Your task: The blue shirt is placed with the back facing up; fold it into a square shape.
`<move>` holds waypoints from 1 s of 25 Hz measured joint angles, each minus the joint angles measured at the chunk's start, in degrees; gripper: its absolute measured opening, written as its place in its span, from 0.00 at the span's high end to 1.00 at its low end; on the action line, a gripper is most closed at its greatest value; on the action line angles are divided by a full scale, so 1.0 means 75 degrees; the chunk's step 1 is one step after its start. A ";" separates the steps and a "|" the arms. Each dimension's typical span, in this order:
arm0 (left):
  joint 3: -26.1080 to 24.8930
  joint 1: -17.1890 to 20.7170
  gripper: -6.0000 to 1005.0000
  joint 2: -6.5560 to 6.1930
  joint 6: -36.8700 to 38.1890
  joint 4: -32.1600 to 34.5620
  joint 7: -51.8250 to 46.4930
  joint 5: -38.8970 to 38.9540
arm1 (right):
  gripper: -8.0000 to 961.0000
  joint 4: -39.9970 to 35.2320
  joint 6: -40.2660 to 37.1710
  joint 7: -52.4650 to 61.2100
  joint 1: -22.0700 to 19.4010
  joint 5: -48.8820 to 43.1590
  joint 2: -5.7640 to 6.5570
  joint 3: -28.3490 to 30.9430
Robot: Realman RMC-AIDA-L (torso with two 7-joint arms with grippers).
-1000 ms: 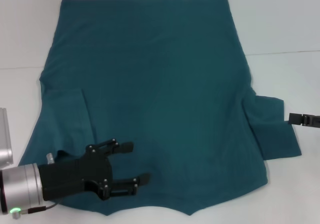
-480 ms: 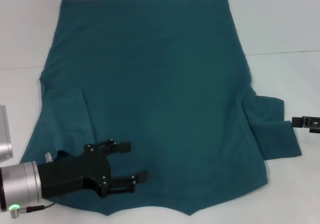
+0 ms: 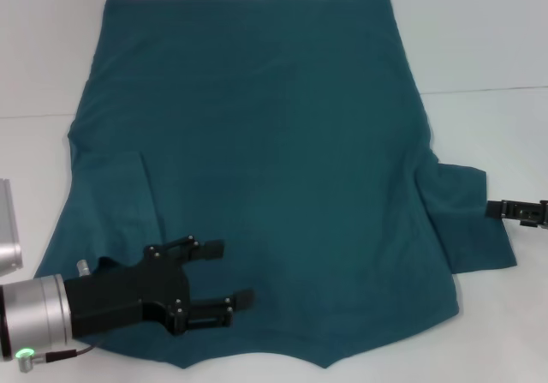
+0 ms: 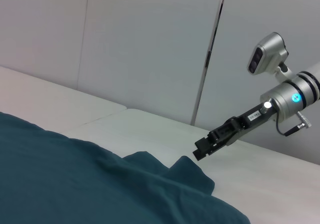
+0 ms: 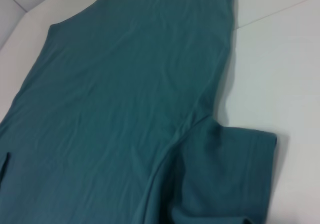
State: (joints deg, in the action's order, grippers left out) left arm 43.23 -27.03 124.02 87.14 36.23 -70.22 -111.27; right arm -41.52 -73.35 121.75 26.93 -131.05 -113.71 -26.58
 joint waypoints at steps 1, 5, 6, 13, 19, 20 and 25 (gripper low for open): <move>0.0000 0.0000 0.12 0.0003 -0.0003 -0.0001 0.0000 0.0000 | 0.03 0.0011 0.0075 -0.0039 0.0017 0.0000 -0.0042 -0.0011; -0.0009 0.0000 0.12 0.0009 -0.0042 -0.0006 -0.0003 0.0000 | 0.03 0.0174 0.0252 -0.0150 0.0091 0.0000 -0.0100 -0.0019; -0.0010 0.0001 0.12 0.0010 -0.0060 -0.0009 -0.0006 0.0001 | 0.03 0.0225 0.0280 -0.0173 0.0109 0.0000 -0.0100 -0.0019; 0.0022 0.0006 0.12 0.0011 -0.0089 -0.0016 -0.0012 0.0001 | 0.03 0.0298 0.0397 -0.0210 0.0188 0.0000 -0.0136 -0.0019; 0.0012 0.0006 0.12 0.0011 -0.0089 -0.0015 -0.0012 0.0001 | 0.03 0.0298 0.0413 -0.0213 0.0221 0.0001 -0.0135 -0.0023; 0.0008 0.0006 0.12 0.0011 -0.0089 -0.0015 -0.0012 0.0001 | 0.03 0.0299 0.0422 -0.0217 0.0227 0.0001 -0.0133 -0.0028; -0.0011 0.0007 0.12 0.0011 -0.0095 -0.0015 -0.0014 0.0001 | 0.04 0.0345 0.0498 -0.0223 0.0252 0.0001 -0.0146 -0.0068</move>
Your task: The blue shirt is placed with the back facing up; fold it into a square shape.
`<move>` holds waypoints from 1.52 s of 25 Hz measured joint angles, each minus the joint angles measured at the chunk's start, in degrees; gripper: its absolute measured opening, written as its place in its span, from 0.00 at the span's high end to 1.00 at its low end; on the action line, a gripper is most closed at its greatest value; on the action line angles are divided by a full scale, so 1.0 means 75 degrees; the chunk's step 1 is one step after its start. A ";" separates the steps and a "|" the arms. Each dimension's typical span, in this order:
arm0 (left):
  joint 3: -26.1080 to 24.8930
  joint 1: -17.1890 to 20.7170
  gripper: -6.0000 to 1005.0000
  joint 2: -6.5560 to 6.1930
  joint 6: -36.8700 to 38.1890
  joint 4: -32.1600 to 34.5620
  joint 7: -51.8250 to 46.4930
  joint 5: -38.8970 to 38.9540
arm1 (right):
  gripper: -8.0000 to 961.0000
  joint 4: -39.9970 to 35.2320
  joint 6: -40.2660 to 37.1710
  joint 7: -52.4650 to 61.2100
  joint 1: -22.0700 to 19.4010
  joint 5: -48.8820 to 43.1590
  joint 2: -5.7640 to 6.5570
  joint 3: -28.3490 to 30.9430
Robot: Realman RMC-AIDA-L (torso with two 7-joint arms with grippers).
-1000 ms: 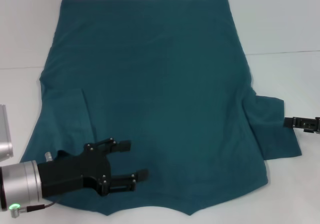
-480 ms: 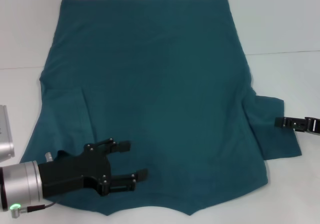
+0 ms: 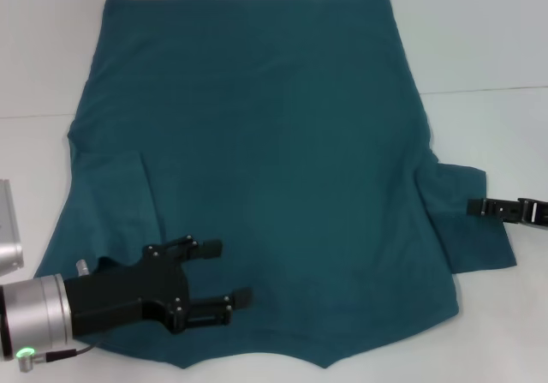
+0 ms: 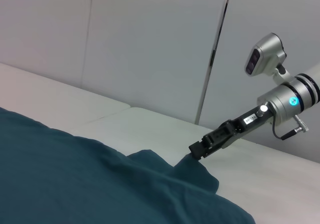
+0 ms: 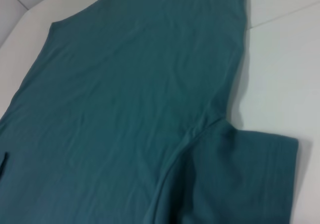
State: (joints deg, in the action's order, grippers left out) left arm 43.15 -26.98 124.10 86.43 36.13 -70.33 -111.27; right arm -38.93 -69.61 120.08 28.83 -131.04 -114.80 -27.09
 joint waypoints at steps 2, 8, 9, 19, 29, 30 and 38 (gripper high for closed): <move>-0.0011 0.0000 0.12 -0.0003 -0.0005 0.0000 -0.0006 0.0000 | 0.04 0.0117 0.0057 -0.0002 0.0023 0.0000 0.0017 -0.0072; -0.0012 0.0002 0.12 -0.0012 -0.0006 0.0000 -0.0010 0.0000 | 0.22 0.0432 0.0260 -0.0004 0.0087 0.0000 0.0097 -0.0208; -0.0011 0.0004 0.12 -0.0012 -0.0006 0.0000 -0.0010 0.0000 | 0.24 0.0432 0.0255 -0.0004 0.0091 0.0000 0.0097 -0.0222; -0.0010 0.0042 0.12 -0.0010 -0.0006 0.0000 -0.0010 0.0000 | 0.55 0.0433 0.0136 -0.0034 0.0074 0.0019 0.0096 -0.0359; -0.0011 0.0051 0.12 0.0000 -0.0005 0.0000 -0.0065 0.0000 | 0.93 0.0355 0.0062 -0.0249 -0.0013 0.0212 0.0081 -0.0182; -0.0014 0.0048 0.12 0.0000 -0.0005 0.0000 -0.0074 0.0002 | 0.94 0.0354 0.0053 -0.0294 -0.0025 0.0274 0.0091 -0.0158; -0.0024 0.0046 0.12 0.0000 -0.0005 0.0000 -0.0183 0.0051 | 0.97 0.0338 -0.0208 -0.0366 -0.0027 0.0496 0.0323 0.0016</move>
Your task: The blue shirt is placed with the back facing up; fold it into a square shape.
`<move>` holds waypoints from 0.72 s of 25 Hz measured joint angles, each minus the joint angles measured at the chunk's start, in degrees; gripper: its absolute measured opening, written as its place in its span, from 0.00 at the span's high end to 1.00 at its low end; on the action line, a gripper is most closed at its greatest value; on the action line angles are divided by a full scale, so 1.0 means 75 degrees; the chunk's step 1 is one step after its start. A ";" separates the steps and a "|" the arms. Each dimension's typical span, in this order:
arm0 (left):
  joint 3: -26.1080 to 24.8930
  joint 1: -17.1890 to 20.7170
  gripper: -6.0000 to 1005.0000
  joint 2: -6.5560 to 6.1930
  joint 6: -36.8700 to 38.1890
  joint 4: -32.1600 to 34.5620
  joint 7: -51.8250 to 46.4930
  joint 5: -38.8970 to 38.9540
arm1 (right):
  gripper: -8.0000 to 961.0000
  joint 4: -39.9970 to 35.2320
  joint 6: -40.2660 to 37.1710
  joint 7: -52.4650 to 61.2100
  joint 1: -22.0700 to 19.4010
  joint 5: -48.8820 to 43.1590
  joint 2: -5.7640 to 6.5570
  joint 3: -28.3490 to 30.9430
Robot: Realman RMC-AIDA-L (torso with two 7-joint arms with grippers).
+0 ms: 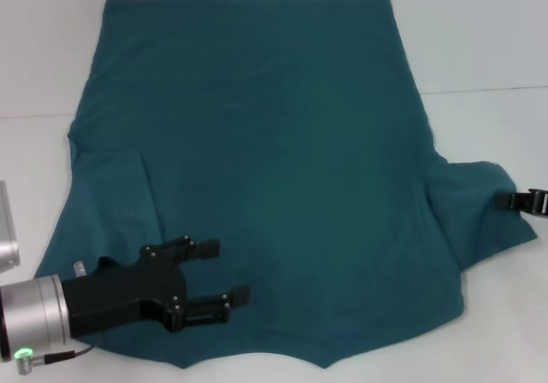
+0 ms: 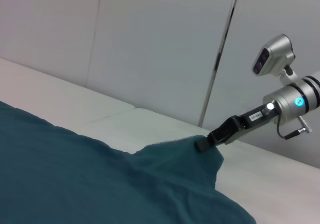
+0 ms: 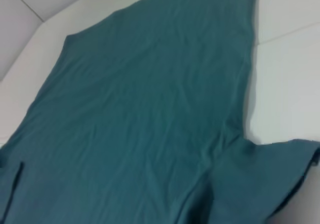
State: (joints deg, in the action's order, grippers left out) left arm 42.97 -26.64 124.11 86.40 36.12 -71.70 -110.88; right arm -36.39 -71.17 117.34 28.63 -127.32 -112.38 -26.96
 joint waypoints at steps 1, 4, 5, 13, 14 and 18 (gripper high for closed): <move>0.0000 0.0000 0.12 0.0000 0.0000 0.0000 -0.0002 0.0004 | 0.97 -0.0003 -0.0069 0.0015 0.0016 0.0001 0.0037 0.0032; 0.0002 0.0000 0.12 0.0000 0.0000 0.0000 -0.0015 0.0012 | 0.97 -0.0081 -0.0312 0.0092 0.0054 0.0003 0.0135 0.0133; 0.0002 0.0000 0.12 0.0000 0.0000 0.0000 -0.0020 0.0014 | 0.97 -0.0138 -0.0394 0.0137 0.0066 0.0004 0.0147 0.0170; 0.0002 -0.0019 0.12 0.0000 0.0000 0.0000 -0.0090 0.0019 | 0.97 -0.0543 -0.0804 0.0482 0.0103 0.0007 0.0214 0.0152; 0.0002 -0.0025 0.12 0.0000 0.0000 0.0000 -0.0093 0.0020 | 0.97 -0.0553 -0.0823 0.0490 0.0126 -0.0001 0.0217 0.0150; 0.0001 -0.0042 0.12 0.0000 0.0000 0.0000 -0.0153 0.0023 | 0.97 -0.0710 -0.0866 0.0637 0.0187 -0.0040 0.0246 0.0150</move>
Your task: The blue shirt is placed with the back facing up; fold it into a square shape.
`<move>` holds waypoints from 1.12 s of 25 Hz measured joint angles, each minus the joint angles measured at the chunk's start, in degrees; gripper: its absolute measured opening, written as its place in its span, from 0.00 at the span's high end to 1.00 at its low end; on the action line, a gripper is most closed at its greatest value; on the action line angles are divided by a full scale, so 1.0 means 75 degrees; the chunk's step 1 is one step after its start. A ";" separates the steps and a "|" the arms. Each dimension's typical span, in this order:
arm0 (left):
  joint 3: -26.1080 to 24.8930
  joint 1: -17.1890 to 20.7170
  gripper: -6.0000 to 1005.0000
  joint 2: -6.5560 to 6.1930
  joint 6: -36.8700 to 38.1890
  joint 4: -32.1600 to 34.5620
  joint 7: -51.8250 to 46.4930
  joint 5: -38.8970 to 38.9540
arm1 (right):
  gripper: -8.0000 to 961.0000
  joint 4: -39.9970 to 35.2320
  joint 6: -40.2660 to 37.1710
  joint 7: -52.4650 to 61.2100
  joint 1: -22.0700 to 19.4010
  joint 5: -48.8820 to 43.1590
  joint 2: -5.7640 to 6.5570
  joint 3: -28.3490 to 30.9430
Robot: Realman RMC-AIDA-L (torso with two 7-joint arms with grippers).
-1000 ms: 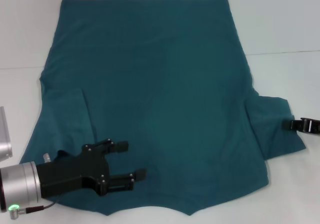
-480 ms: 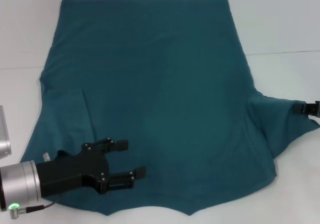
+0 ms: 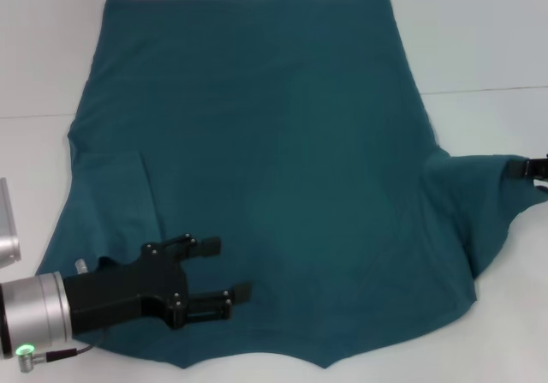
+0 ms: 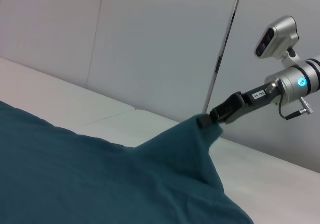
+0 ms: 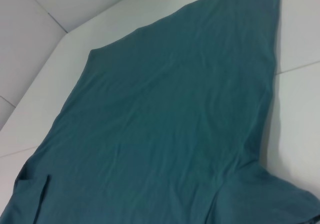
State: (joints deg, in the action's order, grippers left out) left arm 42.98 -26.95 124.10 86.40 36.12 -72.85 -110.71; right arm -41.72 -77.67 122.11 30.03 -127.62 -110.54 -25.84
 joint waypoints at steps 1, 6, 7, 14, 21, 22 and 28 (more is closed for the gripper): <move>-0.0003 -0.0003 0.12 0.0000 0.0000 0.0001 -0.0022 0.0002 | 0.97 -0.0082 -0.0024 0.0049 0.0003 -0.0004 0.0005 0.0000; -0.0030 -0.0008 0.12 0.0000 0.0000 0.0009 -0.0037 0.0008 | 0.97 -0.0439 -0.0113 0.0346 0.0004 -0.0017 0.0026 0.0000; -0.0045 -0.0008 0.12 0.0000 0.0000 0.0007 -0.0037 0.0009 | 0.97 -0.0470 -0.0119 0.0398 0.0004 -0.0018 0.0030 0.0000; -0.0085 -0.0004 0.12 0.0000 0.0000 -0.0001 -0.0057 0.0009 | 0.97 -0.0419 -0.0055 0.0441 0.0020 -0.0023 -0.0024 -0.0007; -0.0083 -0.0004 0.12 0.0000 -0.0031 -0.0001 -0.0060 0.0009 | 0.97 -0.0379 0.0151 0.0836 0.0026 -0.0035 -0.0319 -0.0015; -0.0082 -0.0004 0.12 0.0000 -0.0055 -0.0001 -0.0061 0.0009 | 0.97 -0.0379 0.0151 0.0836 0.0026 -0.0035 -0.0319 -0.0015; -0.0073 0.0004 0.12 0.0000 -0.0173 -0.0029 -0.0061 0.0001 | 0.97 -0.0044 0.0720 0.1119 0.0311 -0.0031 -0.0512 -0.0091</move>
State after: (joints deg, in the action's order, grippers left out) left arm 42.43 -26.92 124.10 85.10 35.91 -73.30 -110.71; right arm -42.05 -72.27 130.51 32.36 -127.85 -114.38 -26.52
